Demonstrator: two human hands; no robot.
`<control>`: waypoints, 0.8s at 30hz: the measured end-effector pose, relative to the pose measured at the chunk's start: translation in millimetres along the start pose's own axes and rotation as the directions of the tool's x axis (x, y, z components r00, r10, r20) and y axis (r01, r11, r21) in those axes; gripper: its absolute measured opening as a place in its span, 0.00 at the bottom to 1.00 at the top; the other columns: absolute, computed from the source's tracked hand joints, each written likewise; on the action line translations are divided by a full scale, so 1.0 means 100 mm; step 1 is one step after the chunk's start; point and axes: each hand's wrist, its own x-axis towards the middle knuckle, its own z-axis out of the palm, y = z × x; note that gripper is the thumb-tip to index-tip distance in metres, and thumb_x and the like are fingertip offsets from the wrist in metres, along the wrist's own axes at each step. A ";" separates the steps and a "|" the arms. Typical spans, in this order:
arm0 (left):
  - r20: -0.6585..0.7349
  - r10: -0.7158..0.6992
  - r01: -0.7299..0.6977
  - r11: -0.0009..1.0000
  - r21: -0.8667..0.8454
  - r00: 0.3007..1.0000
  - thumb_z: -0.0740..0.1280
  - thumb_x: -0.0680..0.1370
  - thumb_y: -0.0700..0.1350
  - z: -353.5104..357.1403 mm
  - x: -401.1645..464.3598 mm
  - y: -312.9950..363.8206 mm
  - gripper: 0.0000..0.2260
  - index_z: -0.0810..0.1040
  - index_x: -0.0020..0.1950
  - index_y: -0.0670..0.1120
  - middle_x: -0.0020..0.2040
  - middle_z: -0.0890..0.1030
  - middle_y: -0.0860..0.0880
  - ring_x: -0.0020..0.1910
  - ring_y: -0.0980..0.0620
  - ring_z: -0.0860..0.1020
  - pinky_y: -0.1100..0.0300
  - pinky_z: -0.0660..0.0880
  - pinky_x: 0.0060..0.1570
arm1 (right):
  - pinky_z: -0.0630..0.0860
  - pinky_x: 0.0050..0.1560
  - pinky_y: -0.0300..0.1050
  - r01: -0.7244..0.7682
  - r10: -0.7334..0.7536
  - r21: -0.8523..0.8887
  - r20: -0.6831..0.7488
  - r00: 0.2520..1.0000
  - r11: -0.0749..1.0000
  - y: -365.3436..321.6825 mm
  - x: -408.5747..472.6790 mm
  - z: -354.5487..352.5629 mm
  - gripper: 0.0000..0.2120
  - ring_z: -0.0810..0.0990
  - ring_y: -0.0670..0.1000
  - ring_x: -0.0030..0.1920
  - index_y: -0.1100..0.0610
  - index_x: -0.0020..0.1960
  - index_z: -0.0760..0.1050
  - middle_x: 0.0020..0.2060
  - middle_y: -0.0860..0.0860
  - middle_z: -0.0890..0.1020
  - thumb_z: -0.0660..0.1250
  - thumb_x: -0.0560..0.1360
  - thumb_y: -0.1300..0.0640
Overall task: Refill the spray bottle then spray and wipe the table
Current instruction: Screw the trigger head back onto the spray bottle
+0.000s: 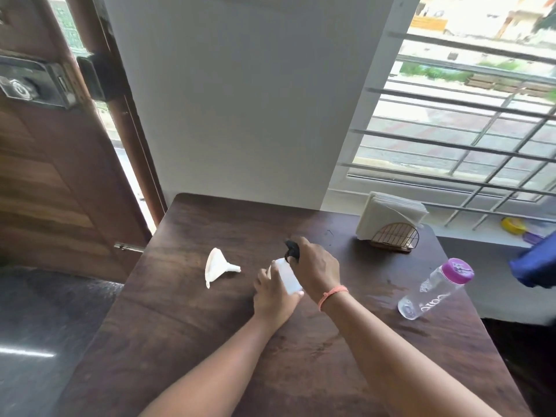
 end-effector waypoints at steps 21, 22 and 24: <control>0.173 0.252 -0.242 0.967 -0.078 0.952 0.75 0.71 0.51 -0.08 0.52 -0.07 0.33 0.67 0.73 0.50 0.67 0.68 0.43 0.69 0.44 0.67 0.56 0.62 0.66 | 0.65 0.40 0.45 -0.078 0.078 0.038 0.015 0.997 0.996 0.13 -0.05 -0.04 0.09 0.79 0.59 0.50 0.55 0.55 0.72 0.49 0.54 0.81 0.60 0.78 0.52; 0.053 0.227 -0.222 0.971 -0.092 0.972 0.75 0.71 0.50 0.02 0.42 -0.04 0.32 0.68 0.72 0.49 0.63 0.69 0.42 0.66 0.44 0.68 0.56 0.63 0.64 | 0.65 0.40 0.45 -0.096 0.096 0.031 0.006 0.995 0.995 0.13 -0.06 -0.02 0.09 0.79 0.59 0.50 0.55 0.55 0.72 0.49 0.55 0.81 0.60 0.78 0.52; -0.133 0.156 -0.176 0.972 -0.154 0.979 0.73 0.71 0.49 0.24 0.16 0.02 0.32 0.67 0.73 0.50 0.62 0.70 0.43 0.64 0.44 0.68 0.57 0.64 0.62 | 0.65 0.40 0.45 -0.130 0.130 0.016 -0.009 0.991 0.991 0.13 -0.06 -0.02 0.09 0.79 0.60 0.49 0.57 0.54 0.72 0.49 0.55 0.81 0.59 0.78 0.54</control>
